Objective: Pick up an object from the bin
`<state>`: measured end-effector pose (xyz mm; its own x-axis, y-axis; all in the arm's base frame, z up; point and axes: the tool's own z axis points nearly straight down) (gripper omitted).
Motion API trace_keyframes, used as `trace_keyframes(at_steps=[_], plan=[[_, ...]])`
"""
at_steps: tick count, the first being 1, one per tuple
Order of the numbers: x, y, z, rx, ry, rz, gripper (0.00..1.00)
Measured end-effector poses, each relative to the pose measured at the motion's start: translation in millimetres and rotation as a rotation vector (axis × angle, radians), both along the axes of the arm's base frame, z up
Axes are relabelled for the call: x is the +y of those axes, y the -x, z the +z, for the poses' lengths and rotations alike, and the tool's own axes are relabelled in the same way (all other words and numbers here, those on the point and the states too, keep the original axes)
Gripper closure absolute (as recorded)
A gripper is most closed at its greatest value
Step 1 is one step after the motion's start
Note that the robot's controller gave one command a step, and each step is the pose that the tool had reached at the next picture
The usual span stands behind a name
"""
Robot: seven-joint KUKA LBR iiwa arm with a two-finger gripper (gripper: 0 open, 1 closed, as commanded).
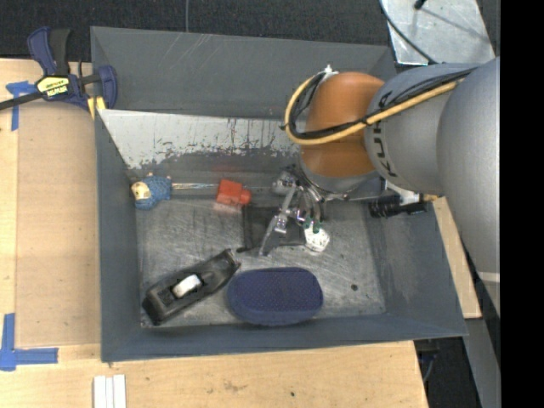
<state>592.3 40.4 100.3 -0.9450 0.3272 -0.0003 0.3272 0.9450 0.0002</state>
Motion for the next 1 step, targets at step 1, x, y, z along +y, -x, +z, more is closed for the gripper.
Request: trace_keyframes(at_steps=[1], plan=[[14.5, -1.5, -27.4, -0.005, 0.001, -0.057, 0.0]])
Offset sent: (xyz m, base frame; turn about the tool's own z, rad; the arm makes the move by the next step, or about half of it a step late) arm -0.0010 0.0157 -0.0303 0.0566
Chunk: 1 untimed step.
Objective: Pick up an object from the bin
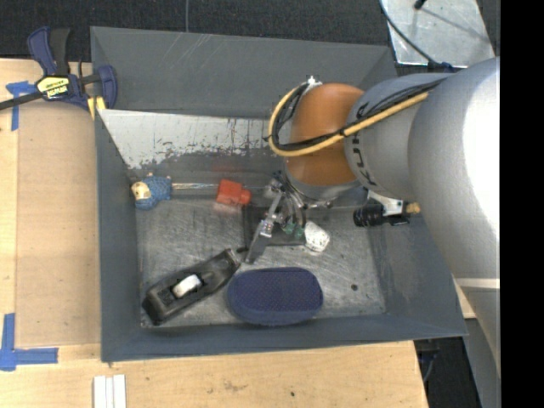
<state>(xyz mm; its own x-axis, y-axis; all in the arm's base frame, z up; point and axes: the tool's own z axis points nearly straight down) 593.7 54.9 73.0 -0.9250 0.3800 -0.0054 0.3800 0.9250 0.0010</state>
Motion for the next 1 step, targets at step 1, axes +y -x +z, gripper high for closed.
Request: trace_keyframes(at_steps=[1], plan=[[-0.1, -1.9, 2.4, -0.001, -0.001, 0.001, 0.0]])
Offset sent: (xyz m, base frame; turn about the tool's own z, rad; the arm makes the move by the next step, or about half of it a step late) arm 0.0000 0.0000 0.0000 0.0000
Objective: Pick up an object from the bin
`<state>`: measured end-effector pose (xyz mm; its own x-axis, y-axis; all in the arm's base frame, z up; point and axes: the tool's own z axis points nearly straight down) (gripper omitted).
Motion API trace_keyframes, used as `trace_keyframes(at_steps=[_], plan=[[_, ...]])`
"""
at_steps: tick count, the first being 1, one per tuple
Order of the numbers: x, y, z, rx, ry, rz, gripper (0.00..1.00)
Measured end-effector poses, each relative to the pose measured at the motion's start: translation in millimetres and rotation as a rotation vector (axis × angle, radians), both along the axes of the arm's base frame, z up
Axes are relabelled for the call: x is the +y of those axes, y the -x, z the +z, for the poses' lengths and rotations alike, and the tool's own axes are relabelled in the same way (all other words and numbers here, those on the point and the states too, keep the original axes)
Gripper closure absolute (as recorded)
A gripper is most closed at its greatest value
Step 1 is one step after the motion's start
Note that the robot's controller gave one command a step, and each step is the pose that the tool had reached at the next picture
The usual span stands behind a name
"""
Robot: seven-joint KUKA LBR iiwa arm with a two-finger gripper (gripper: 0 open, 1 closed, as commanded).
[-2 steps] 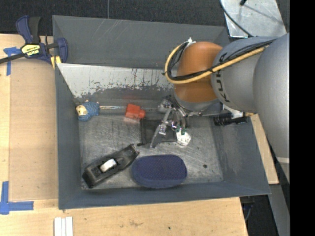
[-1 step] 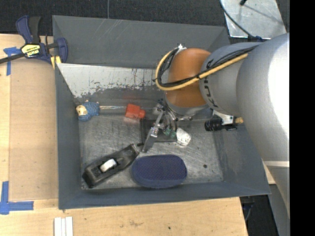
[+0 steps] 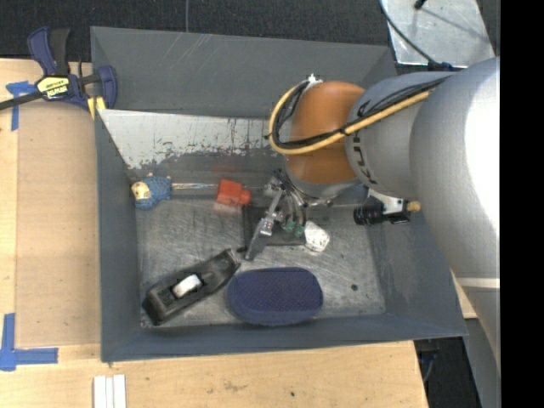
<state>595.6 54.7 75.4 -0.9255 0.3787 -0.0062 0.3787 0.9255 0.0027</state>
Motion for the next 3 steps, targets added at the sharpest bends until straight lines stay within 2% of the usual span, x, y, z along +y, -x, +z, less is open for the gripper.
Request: trace_keyframes(at_steps=[1, 2, 3], plan=[[-0.7, -4.1, 3.8, -0.014, 0.0, 0.0, 1.0], [-1.5, -7.5, 88.3, -0.005, -0.001, 0.002, 1.0], [-2.0, -9.0, 107.4, 0.0, 0.0, 0.006, 1.0]])
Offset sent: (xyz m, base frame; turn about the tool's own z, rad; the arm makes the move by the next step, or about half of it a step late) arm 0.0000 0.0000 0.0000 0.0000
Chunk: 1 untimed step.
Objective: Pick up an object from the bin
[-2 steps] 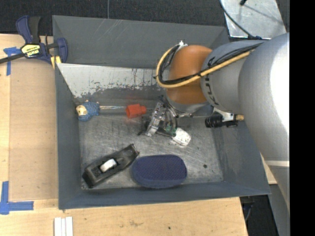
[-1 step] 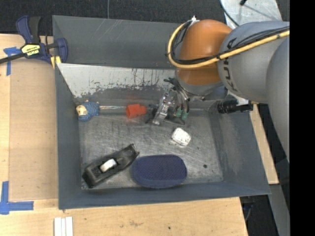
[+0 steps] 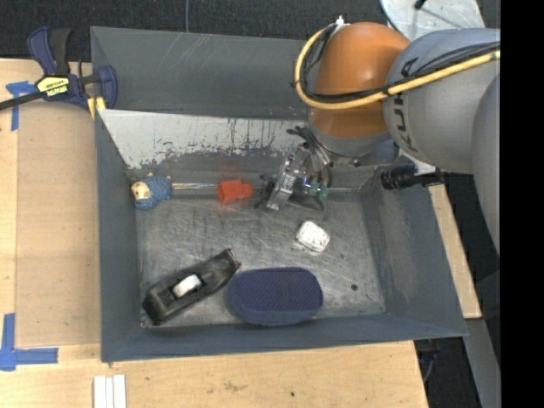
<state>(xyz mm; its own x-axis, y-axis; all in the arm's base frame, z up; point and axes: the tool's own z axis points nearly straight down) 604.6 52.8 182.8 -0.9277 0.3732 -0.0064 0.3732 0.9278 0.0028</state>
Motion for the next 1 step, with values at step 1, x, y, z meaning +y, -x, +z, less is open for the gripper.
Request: trace_keyframes(at_steps=[1], plan=[[-0.2, -1.4, 12.1, 0.0, 0.0, 0.002, 1.0]])
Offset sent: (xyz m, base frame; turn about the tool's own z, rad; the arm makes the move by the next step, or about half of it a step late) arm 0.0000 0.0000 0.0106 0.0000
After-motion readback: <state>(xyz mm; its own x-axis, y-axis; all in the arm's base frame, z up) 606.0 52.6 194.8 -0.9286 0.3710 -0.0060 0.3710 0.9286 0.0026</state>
